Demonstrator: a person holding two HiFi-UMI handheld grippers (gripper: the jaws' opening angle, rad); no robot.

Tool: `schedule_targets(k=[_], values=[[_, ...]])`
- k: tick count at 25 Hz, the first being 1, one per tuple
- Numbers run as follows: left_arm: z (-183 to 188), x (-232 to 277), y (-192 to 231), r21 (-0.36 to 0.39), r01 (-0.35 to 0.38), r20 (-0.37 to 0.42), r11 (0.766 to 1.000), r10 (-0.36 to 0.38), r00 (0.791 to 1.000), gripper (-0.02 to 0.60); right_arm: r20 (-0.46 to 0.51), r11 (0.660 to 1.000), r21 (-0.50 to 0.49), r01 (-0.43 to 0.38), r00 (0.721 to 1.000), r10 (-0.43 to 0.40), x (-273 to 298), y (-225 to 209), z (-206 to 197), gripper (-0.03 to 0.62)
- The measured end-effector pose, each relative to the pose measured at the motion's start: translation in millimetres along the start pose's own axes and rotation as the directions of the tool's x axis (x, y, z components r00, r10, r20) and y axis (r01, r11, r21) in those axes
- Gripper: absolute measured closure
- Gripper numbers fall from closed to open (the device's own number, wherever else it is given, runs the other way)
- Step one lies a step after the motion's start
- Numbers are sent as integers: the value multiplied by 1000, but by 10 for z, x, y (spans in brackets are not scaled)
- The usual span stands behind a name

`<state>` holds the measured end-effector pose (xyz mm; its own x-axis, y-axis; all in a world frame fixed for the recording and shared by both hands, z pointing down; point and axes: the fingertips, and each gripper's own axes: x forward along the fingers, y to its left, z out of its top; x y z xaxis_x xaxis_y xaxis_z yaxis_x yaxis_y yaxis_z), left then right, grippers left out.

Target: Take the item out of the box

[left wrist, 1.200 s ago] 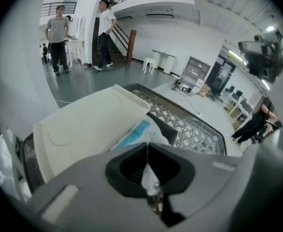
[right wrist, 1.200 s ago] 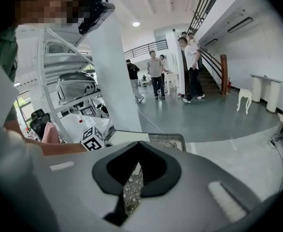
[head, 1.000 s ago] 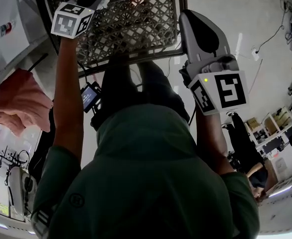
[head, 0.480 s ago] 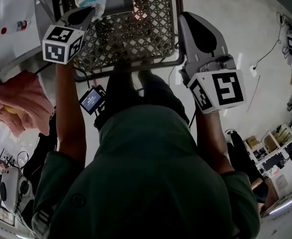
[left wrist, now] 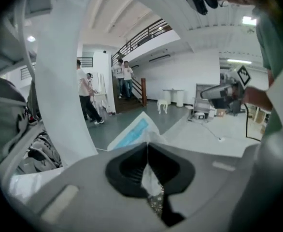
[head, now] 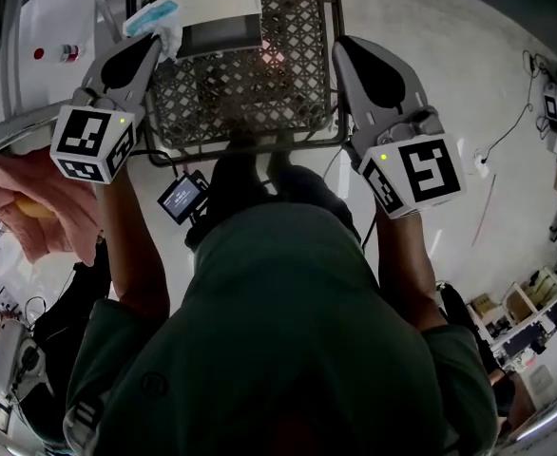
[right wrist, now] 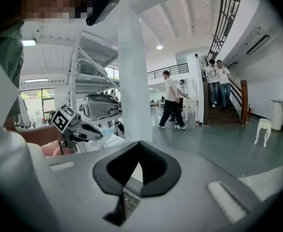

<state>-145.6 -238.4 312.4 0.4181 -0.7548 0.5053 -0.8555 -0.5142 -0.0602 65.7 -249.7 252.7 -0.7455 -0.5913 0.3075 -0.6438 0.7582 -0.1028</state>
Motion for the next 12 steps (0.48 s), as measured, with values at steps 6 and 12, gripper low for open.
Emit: schedule_targets(k=[6,12], values=[[369,-500,-125,42,-65,84,997,61,995,577,49,999,-43,-17,999,19,-154,96,237,588],[624,-954,-214,73,-118,104,990,110,988,575,86,996,-77,-37,995,43,-361,268,575,588]])
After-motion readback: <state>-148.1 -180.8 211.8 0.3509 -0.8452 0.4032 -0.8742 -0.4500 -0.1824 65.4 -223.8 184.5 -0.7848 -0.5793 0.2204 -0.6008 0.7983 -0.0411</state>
